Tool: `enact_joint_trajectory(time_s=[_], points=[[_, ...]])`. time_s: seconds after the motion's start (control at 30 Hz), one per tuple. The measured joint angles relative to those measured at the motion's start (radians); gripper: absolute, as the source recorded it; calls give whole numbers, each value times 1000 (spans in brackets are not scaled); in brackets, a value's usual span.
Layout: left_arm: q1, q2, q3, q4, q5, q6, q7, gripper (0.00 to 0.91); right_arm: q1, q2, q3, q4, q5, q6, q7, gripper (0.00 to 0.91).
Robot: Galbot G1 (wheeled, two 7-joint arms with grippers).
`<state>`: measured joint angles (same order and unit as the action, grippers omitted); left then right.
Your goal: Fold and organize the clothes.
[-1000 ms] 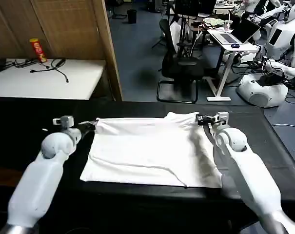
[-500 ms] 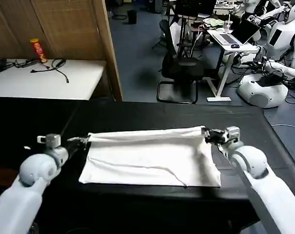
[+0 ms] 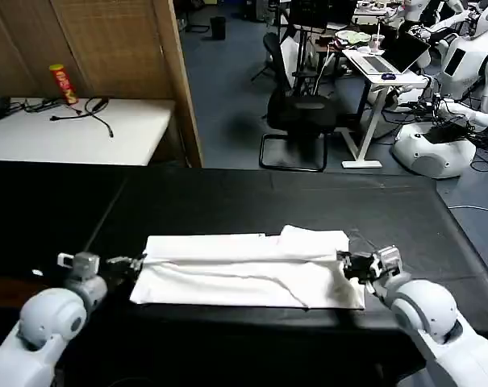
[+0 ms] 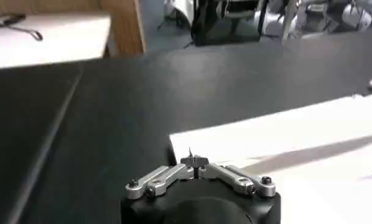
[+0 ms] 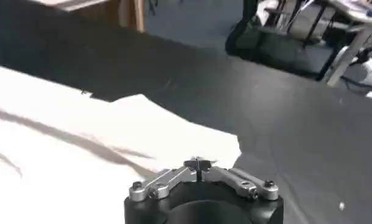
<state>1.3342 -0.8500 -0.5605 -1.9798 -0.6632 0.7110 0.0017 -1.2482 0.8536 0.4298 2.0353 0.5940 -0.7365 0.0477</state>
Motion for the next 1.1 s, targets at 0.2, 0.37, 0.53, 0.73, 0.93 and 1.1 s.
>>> enact_joint_trajectory(time_s=[0.2, 0.37, 0.53, 0.73, 0.93, 1.1], points=[[51, -1, -27, -44, 18, 24, 2, 878, -53, -10, 78, 68, 75, 0, 25, 878], [75, -16, -66, -101, -13, 26, 2, 878, -54, 6, 143, 91, 109, 0, 67, 878], [40, -41, -67, -95, -36, 9, -34, 878, 17, 61, 120, 16, 78, 2, 105, 878], [-90, -108, -31, 18, -80, -30, -63, 878, 121, 152, 60, -143, 41, 84, 111, 878], [-166, -173, -9, 123, -78, -34, -63, 878, 177, 212, 28, -260, 14, 115, 100, 878], [-180, -201, -7, 176, -95, -32, -59, 878, 200, 242, 15, -309, -2, 125, 90, 683]])
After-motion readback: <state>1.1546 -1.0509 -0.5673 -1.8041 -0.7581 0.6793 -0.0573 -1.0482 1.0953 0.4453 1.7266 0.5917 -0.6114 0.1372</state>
